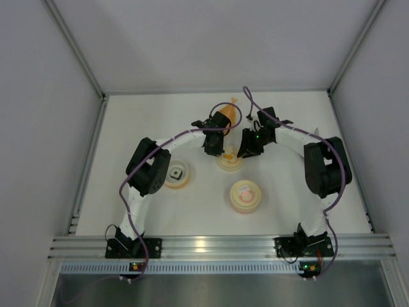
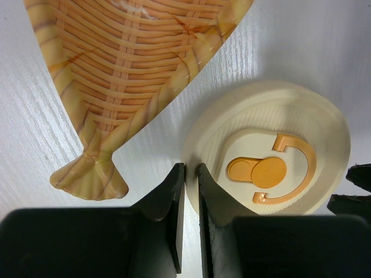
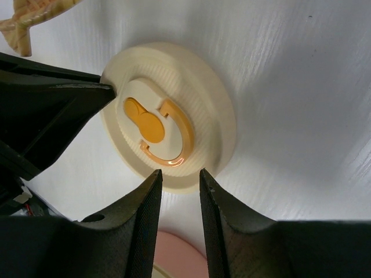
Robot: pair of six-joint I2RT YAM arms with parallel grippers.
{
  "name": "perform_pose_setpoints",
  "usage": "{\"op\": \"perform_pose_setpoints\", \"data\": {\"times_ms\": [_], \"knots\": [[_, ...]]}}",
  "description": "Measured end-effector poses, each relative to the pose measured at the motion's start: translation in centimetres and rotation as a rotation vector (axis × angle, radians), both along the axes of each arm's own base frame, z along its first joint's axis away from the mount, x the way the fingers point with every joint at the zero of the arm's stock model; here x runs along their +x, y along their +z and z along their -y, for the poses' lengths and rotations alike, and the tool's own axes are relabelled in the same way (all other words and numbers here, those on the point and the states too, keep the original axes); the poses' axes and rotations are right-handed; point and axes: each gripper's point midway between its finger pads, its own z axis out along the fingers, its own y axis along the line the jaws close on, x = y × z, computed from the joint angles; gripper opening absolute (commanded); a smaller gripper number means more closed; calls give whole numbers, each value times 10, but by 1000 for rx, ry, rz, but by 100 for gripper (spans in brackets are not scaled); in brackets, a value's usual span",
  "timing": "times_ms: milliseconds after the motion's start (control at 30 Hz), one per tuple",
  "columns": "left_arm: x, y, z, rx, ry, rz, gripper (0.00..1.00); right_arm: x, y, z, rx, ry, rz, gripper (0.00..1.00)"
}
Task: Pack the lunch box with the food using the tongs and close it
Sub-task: Adjust the box lid at the center of the board.
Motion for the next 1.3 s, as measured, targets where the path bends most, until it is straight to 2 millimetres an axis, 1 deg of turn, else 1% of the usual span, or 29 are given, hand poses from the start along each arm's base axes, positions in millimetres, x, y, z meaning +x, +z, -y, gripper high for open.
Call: {"op": "perform_pose_setpoints", "data": {"times_ms": [133, 400, 500, 767, 1067, 1300], "knots": [[0, 0, 0, -2, 3, -1, 0, -1, -9, 0, -3, -12, -32, 31], [0, 0, 0, -3, 5, -2, 0, -7, -19, -10, 17, -12, -79, 28], [0, 0, 1, -4, 6, -2, 0, -8, -19, -14, 28, -11, -89, 26], [0, 0, 0, 0, 6, 0, 0, -8, -21, -16, 60, -19, -114, 17], [3, -1, -6, 26, 13, 15, 0, -8, -21, -23, 180, -31, -111, 14], [6, -1, -9, 45, 22, 31, 0, -5, -19, -28, 215, -34, -93, 14]]}}
